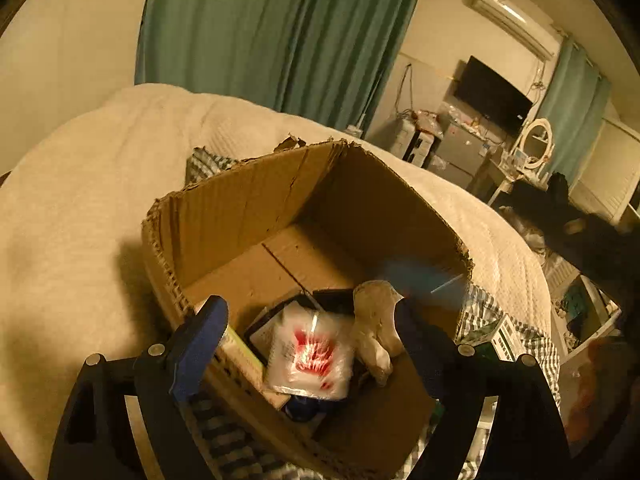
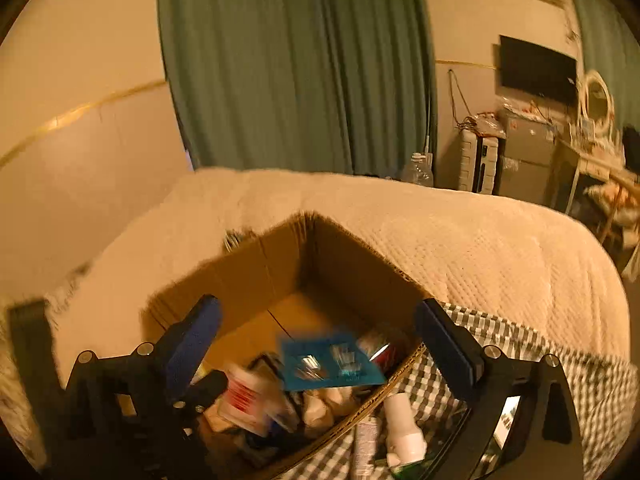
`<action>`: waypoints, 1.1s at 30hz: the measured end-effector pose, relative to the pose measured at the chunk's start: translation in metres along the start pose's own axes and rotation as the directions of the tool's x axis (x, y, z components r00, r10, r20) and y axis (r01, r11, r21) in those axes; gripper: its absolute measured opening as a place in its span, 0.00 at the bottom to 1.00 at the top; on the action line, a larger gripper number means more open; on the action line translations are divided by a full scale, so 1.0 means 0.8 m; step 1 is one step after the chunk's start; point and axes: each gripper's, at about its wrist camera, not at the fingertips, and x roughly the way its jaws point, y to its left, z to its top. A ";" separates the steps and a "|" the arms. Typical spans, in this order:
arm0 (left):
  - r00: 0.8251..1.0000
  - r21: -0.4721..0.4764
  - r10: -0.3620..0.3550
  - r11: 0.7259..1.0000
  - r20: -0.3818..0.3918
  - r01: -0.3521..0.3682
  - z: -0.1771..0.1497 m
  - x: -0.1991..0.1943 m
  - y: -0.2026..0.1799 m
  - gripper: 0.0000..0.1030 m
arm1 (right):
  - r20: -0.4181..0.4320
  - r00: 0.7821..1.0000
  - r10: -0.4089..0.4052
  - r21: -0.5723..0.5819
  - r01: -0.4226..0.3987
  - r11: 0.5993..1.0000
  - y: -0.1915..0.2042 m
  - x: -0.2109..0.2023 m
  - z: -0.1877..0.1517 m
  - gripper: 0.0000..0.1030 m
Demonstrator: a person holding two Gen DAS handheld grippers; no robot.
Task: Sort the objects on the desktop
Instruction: 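Carry both items over the cardboard box and open both tools, then grasp the white comb with left tool while right tool moves back open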
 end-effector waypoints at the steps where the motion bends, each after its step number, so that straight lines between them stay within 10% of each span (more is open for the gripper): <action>1: 1.000 0.000 -0.005 1.000 -0.002 0.005 -0.002 -0.005 -0.005 0.89 | 0.005 1.000 0.000 0.021 0.000 1.000 -0.008 -0.011 -0.001 0.95; 17: 0.982 0.165 -0.189 0.969 0.005 0.186 -0.105 -0.082 -0.123 1.00 | 0.024 0.947 -0.320 -0.034 0.321 0.947 -0.165 -0.240 -0.151 0.96; 25: 0.956 0.309 -0.215 0.912 -0.201 0.271 -0.231 -0.029 -0.201 1.00 | -0.069 0.941 -0.331 0.053 0.334 0.941 -0.249 -0.216 -0.246 0.96; 33: 0.953 0.419 -0.177 0.867 -0.245 0.269 -0.263 0.043 -0.258 1.00 | -0.100 0.960 -0.263 0.091 0.272 0.958 -0.291 -0.170 -0.257 0.96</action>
